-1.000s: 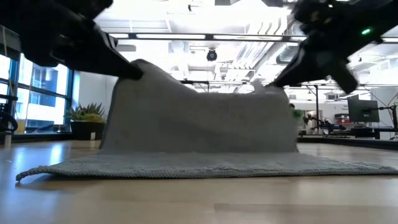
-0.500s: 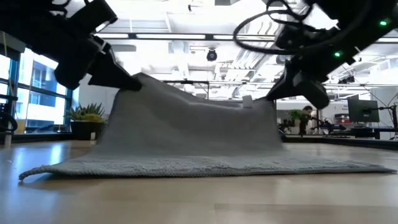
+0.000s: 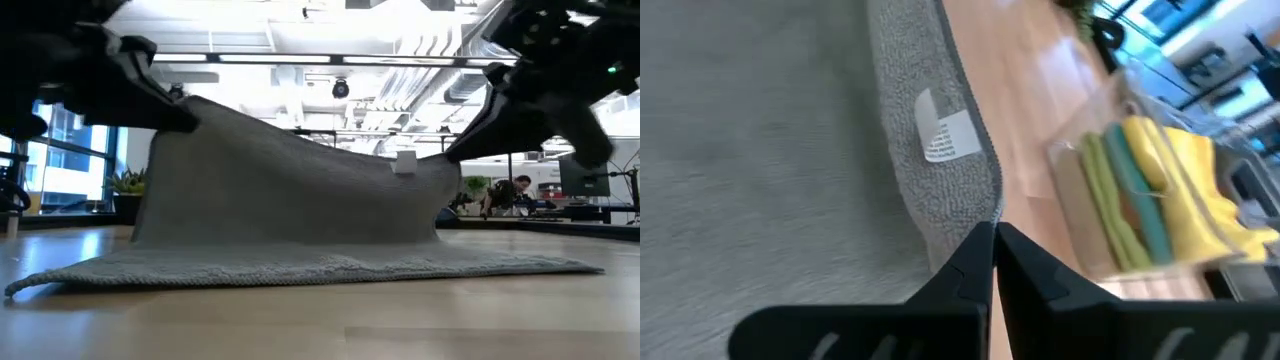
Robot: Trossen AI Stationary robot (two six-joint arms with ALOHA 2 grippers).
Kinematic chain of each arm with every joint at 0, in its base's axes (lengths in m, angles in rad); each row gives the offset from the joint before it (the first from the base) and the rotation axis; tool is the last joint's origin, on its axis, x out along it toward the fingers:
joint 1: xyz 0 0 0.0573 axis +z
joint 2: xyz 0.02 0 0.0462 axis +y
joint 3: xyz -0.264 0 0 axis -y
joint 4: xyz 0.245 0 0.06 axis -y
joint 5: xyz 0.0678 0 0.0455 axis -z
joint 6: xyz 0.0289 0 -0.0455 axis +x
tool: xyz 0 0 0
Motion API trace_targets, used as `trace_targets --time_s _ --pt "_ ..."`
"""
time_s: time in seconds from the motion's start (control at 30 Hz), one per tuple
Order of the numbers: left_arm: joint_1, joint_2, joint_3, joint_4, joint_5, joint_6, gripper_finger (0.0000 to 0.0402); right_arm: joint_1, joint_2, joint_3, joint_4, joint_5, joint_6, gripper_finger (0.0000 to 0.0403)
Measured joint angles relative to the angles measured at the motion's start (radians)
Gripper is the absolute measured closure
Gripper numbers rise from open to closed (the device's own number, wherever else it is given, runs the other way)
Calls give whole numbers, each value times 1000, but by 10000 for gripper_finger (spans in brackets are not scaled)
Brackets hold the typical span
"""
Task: Fold microfiber towels
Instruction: Fold the gray microfiber cloth
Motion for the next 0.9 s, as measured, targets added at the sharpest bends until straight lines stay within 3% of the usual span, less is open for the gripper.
trace_targets --time_s 0.5,0.77,0.9 --pt "-79 239 209 -34 270 76 401 80 0 0 19 -206 6 403" --pt "-99 294 267 -127 408 -9 399 81 0 0 20 -292 23 402" --pt "-98 294 291 -176 489 -54 373 81 0 0 21 -327 30 379"
